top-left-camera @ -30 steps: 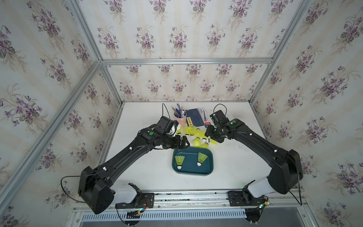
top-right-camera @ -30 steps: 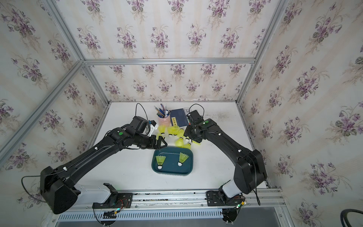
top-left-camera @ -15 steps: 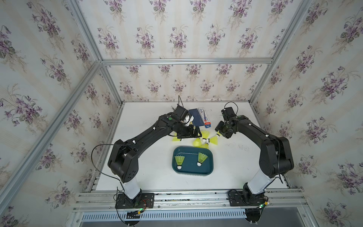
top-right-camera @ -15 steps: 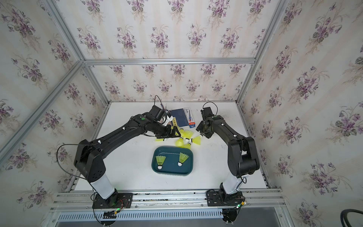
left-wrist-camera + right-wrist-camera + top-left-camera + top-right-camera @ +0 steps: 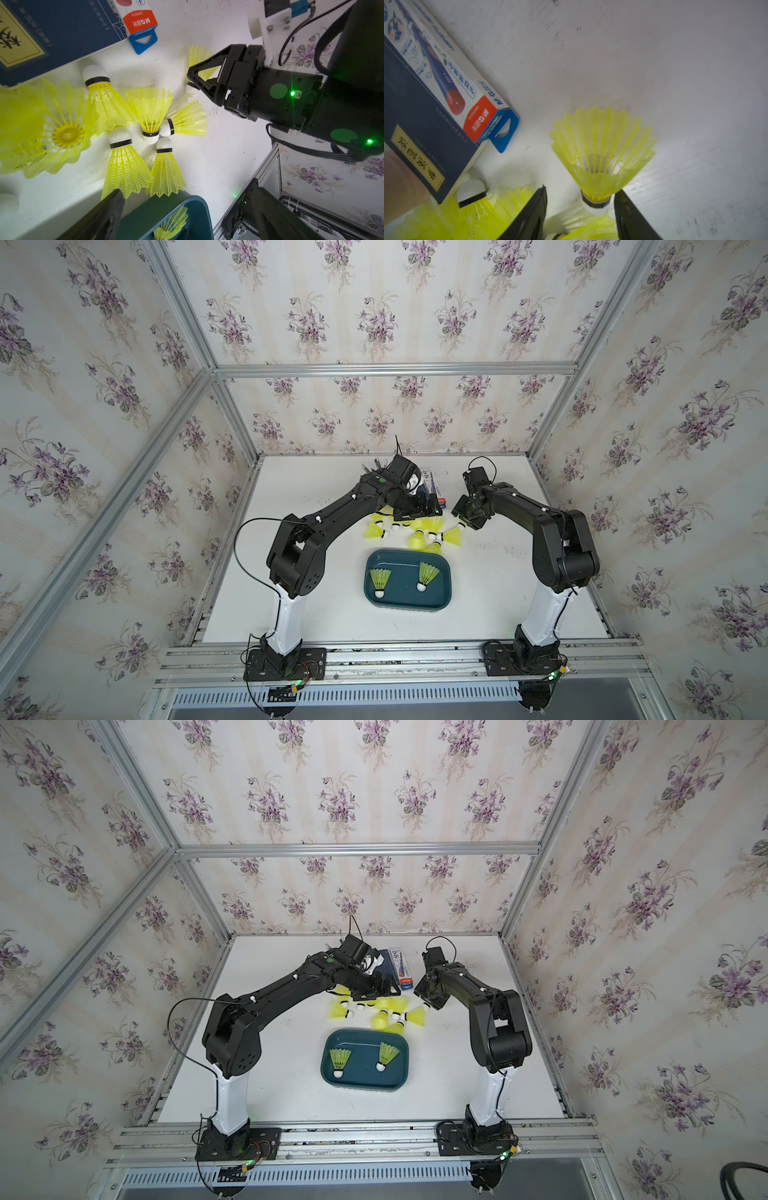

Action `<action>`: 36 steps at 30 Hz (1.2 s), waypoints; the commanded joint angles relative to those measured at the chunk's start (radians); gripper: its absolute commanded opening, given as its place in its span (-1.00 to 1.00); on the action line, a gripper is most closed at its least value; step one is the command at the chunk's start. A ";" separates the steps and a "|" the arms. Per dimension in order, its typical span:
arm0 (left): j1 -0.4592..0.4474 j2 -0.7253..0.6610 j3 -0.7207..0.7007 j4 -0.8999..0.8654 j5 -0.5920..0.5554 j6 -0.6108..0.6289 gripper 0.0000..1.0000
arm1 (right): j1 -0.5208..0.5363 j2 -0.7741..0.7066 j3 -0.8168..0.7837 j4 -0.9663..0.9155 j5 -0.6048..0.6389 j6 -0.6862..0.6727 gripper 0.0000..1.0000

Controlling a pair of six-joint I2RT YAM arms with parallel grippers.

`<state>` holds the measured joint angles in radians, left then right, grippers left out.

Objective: Put the shuttlecocks into the storage box
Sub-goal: Pick up the shuttlecock at the center of the board.

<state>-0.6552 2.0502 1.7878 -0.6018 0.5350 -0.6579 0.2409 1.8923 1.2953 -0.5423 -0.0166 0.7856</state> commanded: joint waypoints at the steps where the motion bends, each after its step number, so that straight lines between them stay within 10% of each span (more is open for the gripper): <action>1: -0.004 0.045 0.053 0.008 -0.018 -0.023 0.99 | -0.005 0.015 0.003 0.016 0.006 -0.008 0.10; 17: -0.014 0.146 0.164 -0.059 -0.026 -0.011 0.99 | -0.004 0.037 -0.055 0.035 -0.006 -0.032 -0.03; 36: -0.019 0.156 0.162 -0.057 -0.003 -0.006 0.99 | -0.005 -0.018 -0.089 0.029 0.022 -0.063 -0.66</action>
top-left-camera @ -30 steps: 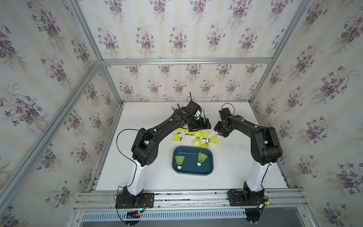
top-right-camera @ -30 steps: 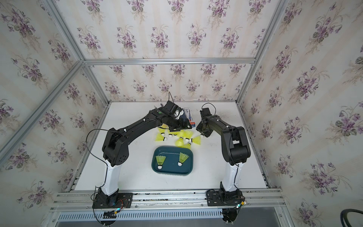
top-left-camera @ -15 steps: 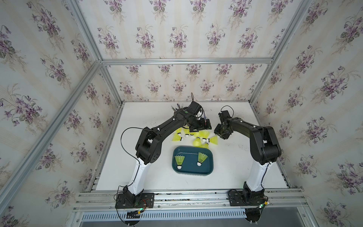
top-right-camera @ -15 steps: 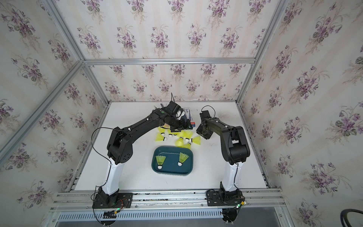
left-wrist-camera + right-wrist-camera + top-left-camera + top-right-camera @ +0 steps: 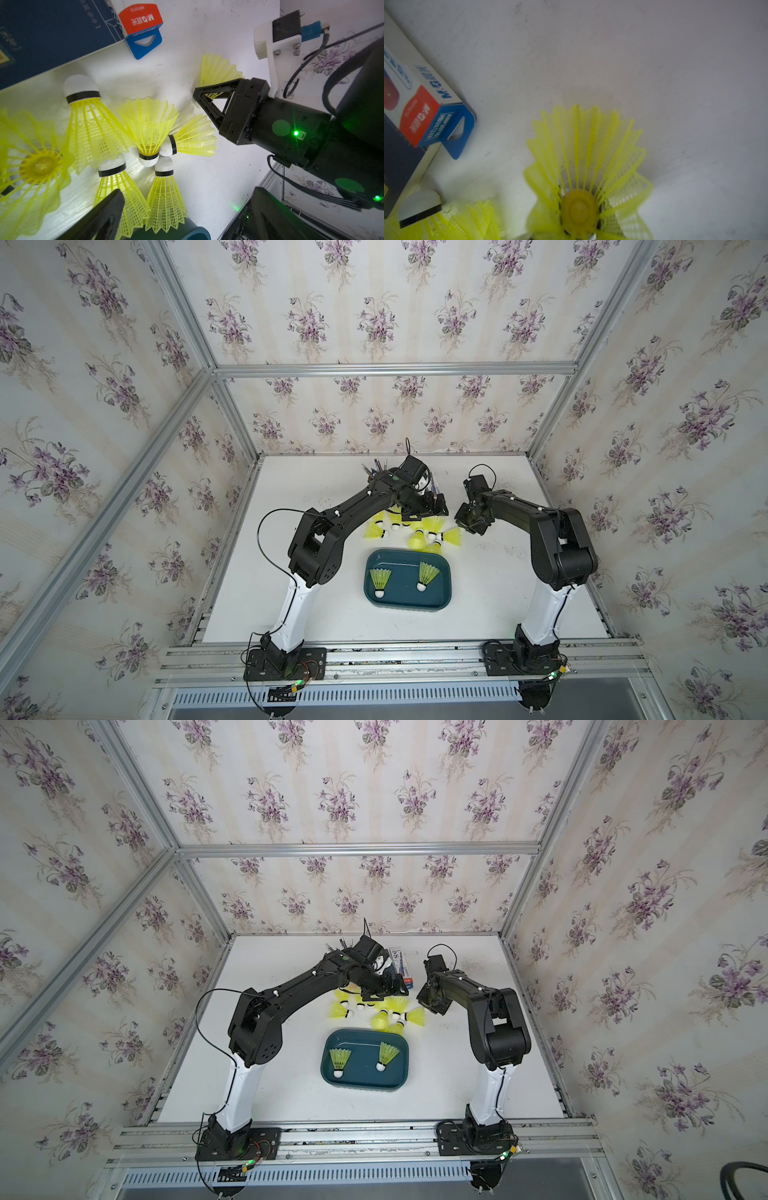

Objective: Put the shuttlecocks into the storage box
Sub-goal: Pick up the shuttlecock at the center of the board, then place the shuttlecock in the storage box.

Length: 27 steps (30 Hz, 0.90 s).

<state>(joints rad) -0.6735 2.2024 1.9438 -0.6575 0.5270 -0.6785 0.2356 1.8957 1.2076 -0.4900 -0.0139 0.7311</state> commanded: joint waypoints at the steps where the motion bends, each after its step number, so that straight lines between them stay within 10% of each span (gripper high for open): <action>1: -0.001 0.001 0.005 -0.003 0.004 0.017 0.99 | 0.001 -0.032 0.000 -0.028 0.023 -0.013 -0.66; 12: -0.005 -0.115 -0.064 -0.047 -0.045 0.073 0.99 | 0.069 -0.221 -0.006 -0.123 0.039 -0.042 -0.66; 27: 0.000 -0.522 -0.500 -0.076 -0.149 0.131 0.99 | 0.468 -0.458 -0.050 -0.297 0.048 0.058 -0.62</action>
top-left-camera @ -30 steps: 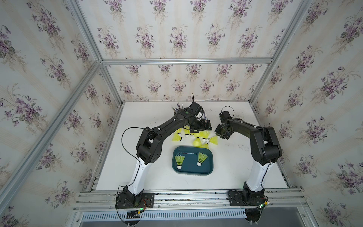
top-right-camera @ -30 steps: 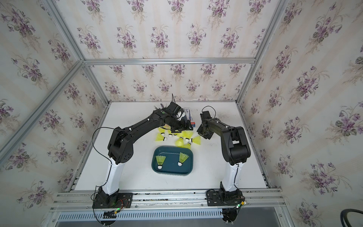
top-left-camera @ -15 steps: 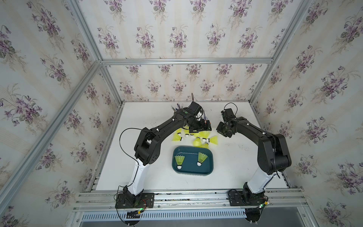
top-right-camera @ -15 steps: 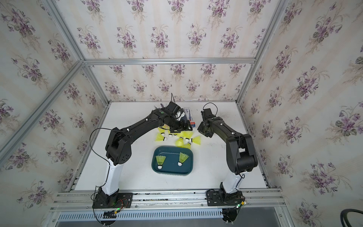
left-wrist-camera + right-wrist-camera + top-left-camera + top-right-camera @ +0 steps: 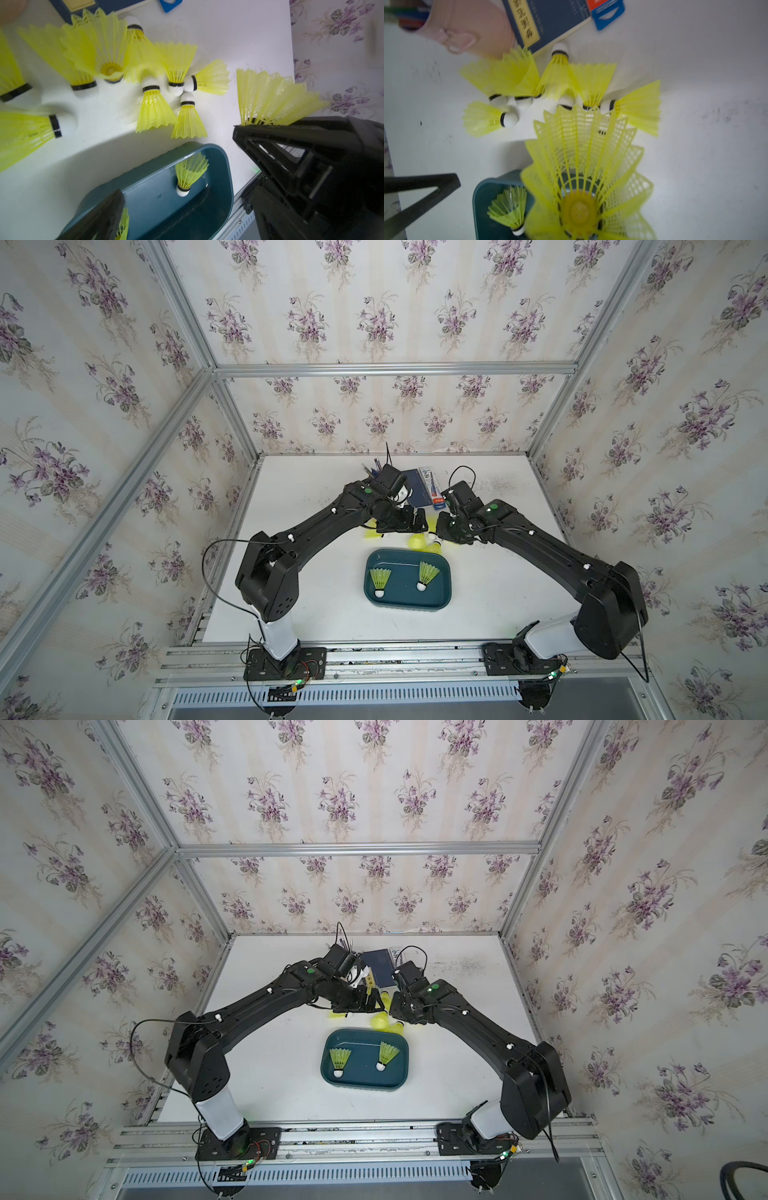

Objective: Put the shuttlecocks into the storage box
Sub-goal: Place the shuttlecock in the storage box.

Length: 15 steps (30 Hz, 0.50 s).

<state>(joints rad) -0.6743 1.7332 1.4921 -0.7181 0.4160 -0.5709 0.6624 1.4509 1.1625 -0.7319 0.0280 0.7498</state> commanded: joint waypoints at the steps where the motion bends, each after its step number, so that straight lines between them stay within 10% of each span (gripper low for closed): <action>1: 0.002 -0.081 -0.078 -0.018 -0.043 0.024 0.99 | 0.068 -0.017 -0.008 -0.067 0.006 0.048 -0.62; 15: 0.007 -0.384 -0.376 -0.100 -0.104 0.033 0.99 | 0.341 0.044 -0.069 0.000 -0.038 0.212 -0.61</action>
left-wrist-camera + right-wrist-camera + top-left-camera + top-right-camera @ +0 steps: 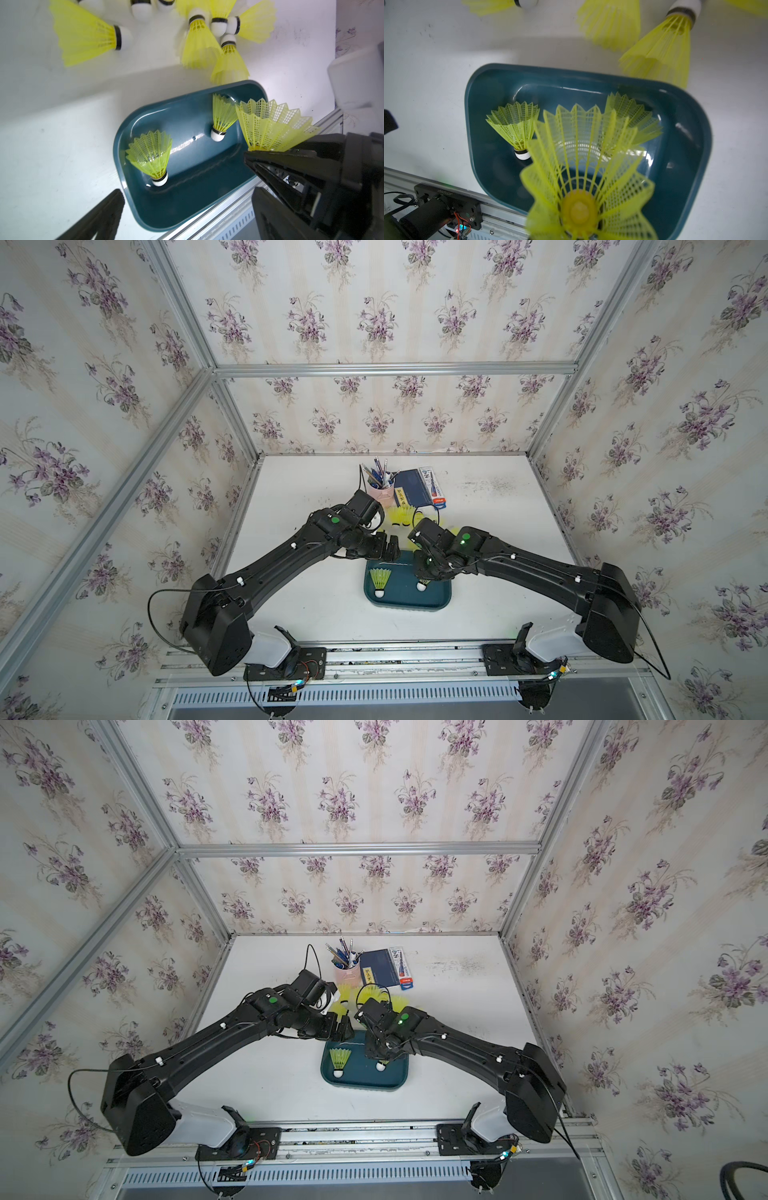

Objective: Put the shuttlecocks into the storage box
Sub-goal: Place the shuttlecock in the storage box.

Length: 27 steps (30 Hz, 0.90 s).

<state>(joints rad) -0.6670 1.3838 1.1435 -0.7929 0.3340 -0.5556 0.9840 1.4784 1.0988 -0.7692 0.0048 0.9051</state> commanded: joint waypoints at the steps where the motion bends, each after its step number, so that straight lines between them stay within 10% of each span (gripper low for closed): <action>1: 0.000 -0.051 -0.044 -0.031 -0.026 0.021 0.99 | 0.025 0.029 -0.010 0.056 -0.020 0.065 -0.61; 27: 0.000 -0.179 -0.241 0.078 0.011 0.006 0.99 | 0.045 0.218 -0.019 0.166 0.009 0.086 -0.60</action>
<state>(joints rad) -0.6678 1.2045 0.8993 -0.7361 0.3367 -0.5468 1.0279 1.6882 1.0767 -0.6159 -0.0196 0.9882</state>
